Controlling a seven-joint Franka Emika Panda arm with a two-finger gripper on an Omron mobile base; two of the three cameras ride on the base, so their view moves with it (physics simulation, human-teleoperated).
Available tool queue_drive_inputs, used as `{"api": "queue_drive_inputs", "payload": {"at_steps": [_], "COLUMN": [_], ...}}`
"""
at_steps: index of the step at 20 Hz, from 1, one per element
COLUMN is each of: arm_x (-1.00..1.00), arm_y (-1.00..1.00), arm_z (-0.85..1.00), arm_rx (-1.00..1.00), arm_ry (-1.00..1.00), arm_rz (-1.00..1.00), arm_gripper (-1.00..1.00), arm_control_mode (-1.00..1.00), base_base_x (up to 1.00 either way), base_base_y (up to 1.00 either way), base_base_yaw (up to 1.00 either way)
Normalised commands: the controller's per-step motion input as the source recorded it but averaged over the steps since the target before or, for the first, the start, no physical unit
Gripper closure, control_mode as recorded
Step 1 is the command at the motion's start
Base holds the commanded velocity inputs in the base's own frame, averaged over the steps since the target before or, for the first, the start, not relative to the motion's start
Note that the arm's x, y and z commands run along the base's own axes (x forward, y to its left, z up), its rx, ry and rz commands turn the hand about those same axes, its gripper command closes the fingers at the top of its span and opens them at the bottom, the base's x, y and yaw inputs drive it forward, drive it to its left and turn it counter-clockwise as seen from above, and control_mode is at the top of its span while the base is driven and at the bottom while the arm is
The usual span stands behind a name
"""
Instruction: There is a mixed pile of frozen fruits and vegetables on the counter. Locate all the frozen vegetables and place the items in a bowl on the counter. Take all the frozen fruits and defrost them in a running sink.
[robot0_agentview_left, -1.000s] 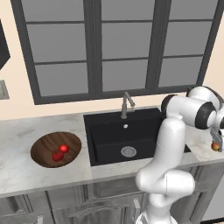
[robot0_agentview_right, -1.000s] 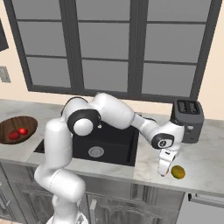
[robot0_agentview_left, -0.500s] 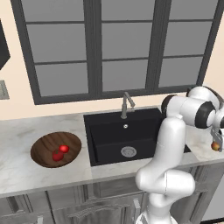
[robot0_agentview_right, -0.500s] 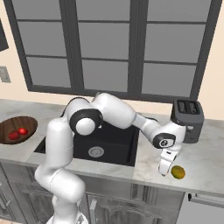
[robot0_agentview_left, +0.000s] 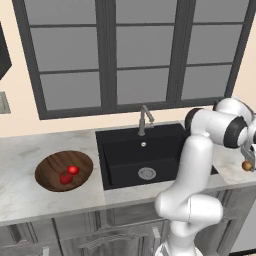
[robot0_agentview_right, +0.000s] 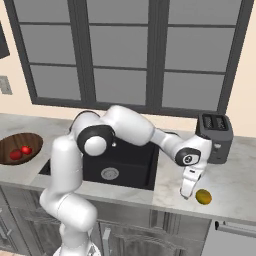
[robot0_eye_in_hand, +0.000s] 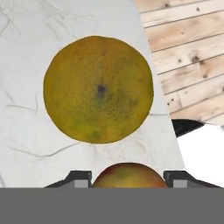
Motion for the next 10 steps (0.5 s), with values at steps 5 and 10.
{"api": "queue_drive_inputs", "payload": {"at_steps": [5,10], "arm_x": [-0.21,-0.15], "arm_y": [0.26,0.36], "arm_z": [0.31,0.37], "arm_rx": [-0.01,-0.02], "arm_ry": [-0.06,-0.09], "arm_rz": [0.0,0.01], "arm_gripper": [1.0,1.0], "arm_control_mode": [-1.0,-1.0], "base_base_x": [0.0,0.0], "base_base_y": [0.0,0.0], "base_base_yaw": [0.0,0.0]}}
